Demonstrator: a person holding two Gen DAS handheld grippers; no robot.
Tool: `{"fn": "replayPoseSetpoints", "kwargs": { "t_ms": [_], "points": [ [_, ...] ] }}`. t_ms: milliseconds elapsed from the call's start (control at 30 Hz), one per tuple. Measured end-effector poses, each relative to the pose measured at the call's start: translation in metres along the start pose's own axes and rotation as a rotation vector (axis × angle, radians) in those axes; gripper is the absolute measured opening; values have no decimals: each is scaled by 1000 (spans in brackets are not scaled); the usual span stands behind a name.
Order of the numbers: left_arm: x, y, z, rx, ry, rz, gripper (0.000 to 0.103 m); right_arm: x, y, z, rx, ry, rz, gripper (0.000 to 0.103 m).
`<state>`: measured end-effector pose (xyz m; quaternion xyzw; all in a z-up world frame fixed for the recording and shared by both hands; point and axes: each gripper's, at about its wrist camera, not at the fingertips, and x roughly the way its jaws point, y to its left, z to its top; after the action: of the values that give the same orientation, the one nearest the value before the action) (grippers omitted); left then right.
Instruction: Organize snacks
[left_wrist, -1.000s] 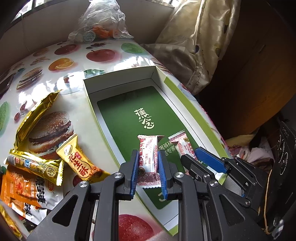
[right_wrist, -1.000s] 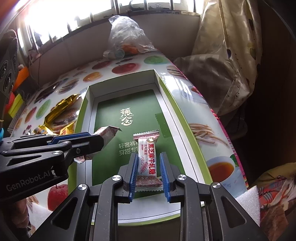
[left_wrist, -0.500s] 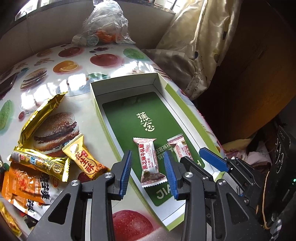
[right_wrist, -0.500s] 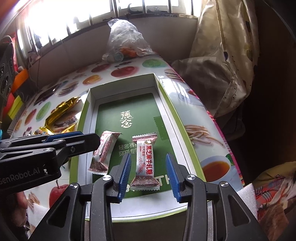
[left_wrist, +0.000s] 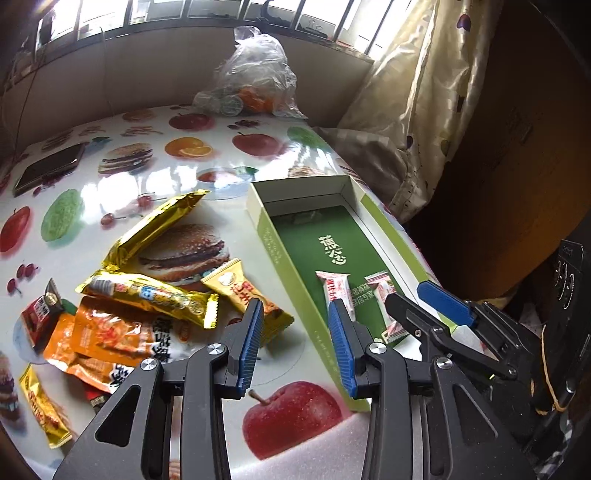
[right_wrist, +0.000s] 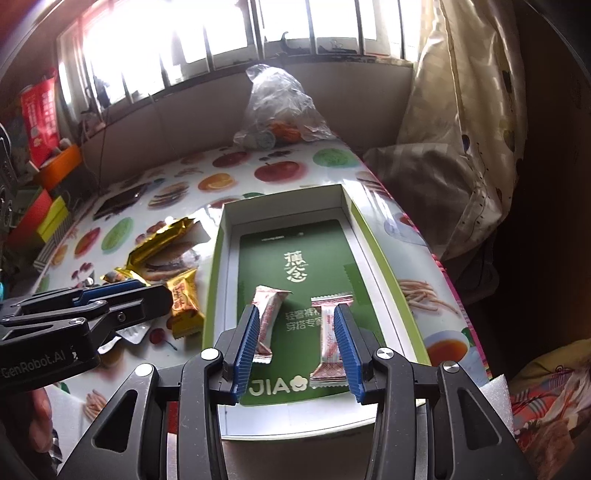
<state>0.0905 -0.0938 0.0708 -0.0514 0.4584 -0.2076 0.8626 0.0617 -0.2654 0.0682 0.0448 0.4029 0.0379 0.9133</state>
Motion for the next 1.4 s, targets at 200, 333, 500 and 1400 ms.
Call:
{"fn": "replayPoseSetpoints", "kwargs": {
  "t_ms": [200,333,500,1400],
  "points": [
    [-22,39,-9,-64,-29,78,38,0,27,6,-48,-9,60,41],
    [-39,70,-18,-123,-48,134,38,5,45,9,-80,-11,106,41],
    [-52,104,-30,-187,-57,198,38,16,69,12,-122,6,150,41],
    [-65,193,-87,-381,-3,301,55,97,164,18,-341,159,241,52]
  ]
}}
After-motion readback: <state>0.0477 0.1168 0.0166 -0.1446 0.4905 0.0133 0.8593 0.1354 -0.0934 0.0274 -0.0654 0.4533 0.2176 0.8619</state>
